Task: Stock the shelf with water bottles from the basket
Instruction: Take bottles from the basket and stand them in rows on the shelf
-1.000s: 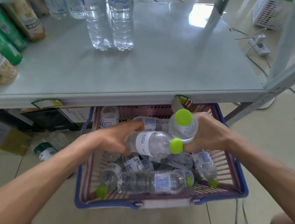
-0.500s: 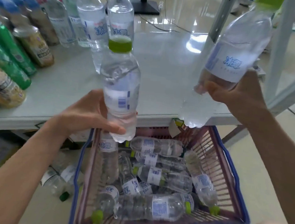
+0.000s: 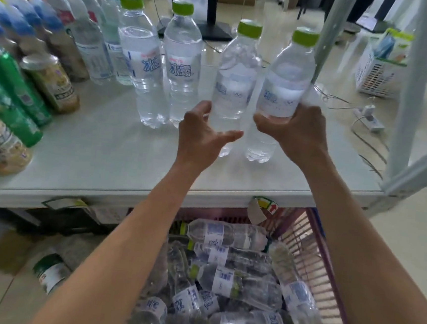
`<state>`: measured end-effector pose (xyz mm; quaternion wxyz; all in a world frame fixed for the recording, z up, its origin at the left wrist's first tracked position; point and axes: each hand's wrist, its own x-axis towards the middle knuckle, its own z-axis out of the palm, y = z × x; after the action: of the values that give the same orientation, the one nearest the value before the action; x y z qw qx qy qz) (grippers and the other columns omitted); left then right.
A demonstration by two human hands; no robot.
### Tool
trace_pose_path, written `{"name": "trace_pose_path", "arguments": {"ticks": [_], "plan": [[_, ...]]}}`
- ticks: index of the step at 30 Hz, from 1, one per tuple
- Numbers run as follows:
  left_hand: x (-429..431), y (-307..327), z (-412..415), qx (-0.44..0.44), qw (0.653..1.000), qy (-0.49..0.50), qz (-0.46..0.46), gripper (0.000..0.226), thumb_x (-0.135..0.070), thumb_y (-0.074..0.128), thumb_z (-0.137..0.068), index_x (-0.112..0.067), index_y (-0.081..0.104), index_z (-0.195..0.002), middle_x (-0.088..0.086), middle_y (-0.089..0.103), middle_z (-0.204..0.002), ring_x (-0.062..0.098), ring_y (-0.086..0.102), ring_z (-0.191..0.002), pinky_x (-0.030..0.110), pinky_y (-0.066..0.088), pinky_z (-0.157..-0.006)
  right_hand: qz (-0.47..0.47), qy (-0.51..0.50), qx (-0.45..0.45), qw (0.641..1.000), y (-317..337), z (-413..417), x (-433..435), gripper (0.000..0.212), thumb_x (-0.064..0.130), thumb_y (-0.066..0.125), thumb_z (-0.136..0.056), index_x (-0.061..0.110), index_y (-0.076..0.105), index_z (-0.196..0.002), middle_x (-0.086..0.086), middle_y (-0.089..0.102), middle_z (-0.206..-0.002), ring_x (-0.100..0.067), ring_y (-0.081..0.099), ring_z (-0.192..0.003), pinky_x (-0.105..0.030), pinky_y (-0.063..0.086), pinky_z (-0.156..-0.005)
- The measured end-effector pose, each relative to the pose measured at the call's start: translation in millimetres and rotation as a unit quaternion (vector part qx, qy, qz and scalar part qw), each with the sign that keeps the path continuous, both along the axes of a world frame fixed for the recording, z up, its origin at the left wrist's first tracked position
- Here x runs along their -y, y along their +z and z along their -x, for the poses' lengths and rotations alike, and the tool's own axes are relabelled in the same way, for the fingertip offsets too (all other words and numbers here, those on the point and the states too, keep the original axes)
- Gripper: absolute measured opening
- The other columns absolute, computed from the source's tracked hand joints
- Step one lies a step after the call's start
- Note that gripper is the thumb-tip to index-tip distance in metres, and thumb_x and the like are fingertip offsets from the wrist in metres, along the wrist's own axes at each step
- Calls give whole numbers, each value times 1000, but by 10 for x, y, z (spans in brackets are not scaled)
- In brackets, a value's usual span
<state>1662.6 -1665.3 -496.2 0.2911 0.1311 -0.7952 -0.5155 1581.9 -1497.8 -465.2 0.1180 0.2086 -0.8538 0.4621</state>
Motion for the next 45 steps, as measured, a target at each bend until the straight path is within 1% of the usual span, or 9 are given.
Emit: {"name": "trace_pose_path", "arguments": {"ticks": [7, 14, 19, 24, 32, 37, 39, 42, 45], "plan": [[-75, -61, 39, 65, 987, 75, 125, 64, -50, 81, -78, 3, 59, -108, 25, 68, -93, 39, 64, -88, 26, 34, -59, -74, 133, 134, 979, -27, 167, -133, 70, 37, 97, -61, 21, 72, -125, 4, 78, -109, -14, 74, -97, -40, 60, -92], [-108, -235, -32, 102, 971, 124, 179, 88, -56, 76, -79, 4, 41, -133, 19, 52, -125, 34, 56, -111, 38, 51, -87, -94, 63, 124, 986, -223, 105, -47, 75, 40, 97, -61, 16, 66, -125, -6, 76, -111, -20, 74, -98, -34, 60, -89], [-87, -308, 32, 114, 970, 147, 159, 49, -45, 76, -85, -5, 51, -98, 5, 56, -77, 28, 62, -71, 28, 37, -60, -23, 26, 104, 994, -446, 7, 158, 67, 42, 92, -69, 11, 60, -119, -10, 73, -121, -21, 73, -104, -31, 59, -92], [-51, -334, 33, 101, 976, 141, 130, 29, -28, 73, -91, -8, 54, -92, 3, 58, -76, 17, 55, -67, 23, 37, -63, -13, 24, 51, 998, -586, -2, 297, 47, 30, 79, -89, 15, 64, -131, -9, 77, -118, -22, 75, -104, -38, 58, -97], [86, -352, -10, 98, 988, 37, 116, 19, -10, 67, -91, -7, 58, -108, 6, 67, -98, 17, 66, -88, 12, 44, -72, -65, 6, 54, 996, -645, 114, 434, 41, 35, 71, -95, 17, 62, -130, -16, 75, -105, -32, 71, -98, -34, 54, -85], [121, -263, -98, 166, 980, -50, 100, 39, -9, 67, -85, -13, 56, -123, -1, 67, -109, 12, 62, -102, 19, 45, -85, -39, 29, 108, 993, -621, 118, 365, 43, 29, 70, -96, 21, 63, -138, -6, 74, -119, -19, 69, -112, -35, 55, -101], [126, -183, -187, 169, 979, -71, 91, 31, -12, 69, -85, -14, 63, -115, -3, 71, -103, 11, 65, -98, 19, 47, -84, -25, 31, 143, 989, -568, 115, 291, 54, 23, 73, -94, 13, 58, -145, -5, 69, -133, -15, 68, -118, -36, 54, -105], [149, -23, -487, 175, 970, -156, 58, 10, -7, 69, -84, -11, 69, -93, 2, 75, -78, 12, 71, -74, 25, 53, -70, -22, 20, 156, 987, -384, -39, 118, 37, 16, 75, -91, 7, 71, -126, -9, 77, -112, -17, 76, -97, -34, 62, -90], [232, 117, -907, 243, 911, -333, 4, 3, 0, 68, -90, -1, 68, -93, 15, 75, -75, 18, 66, -66, 23, 48, -64, 56, 249, 318, 913, -161, -379, -179, 22, 7, 73, -92, -1, 72, -111, -18, 78, -102, -24, 76, -91, -30, 62, -76]]}}
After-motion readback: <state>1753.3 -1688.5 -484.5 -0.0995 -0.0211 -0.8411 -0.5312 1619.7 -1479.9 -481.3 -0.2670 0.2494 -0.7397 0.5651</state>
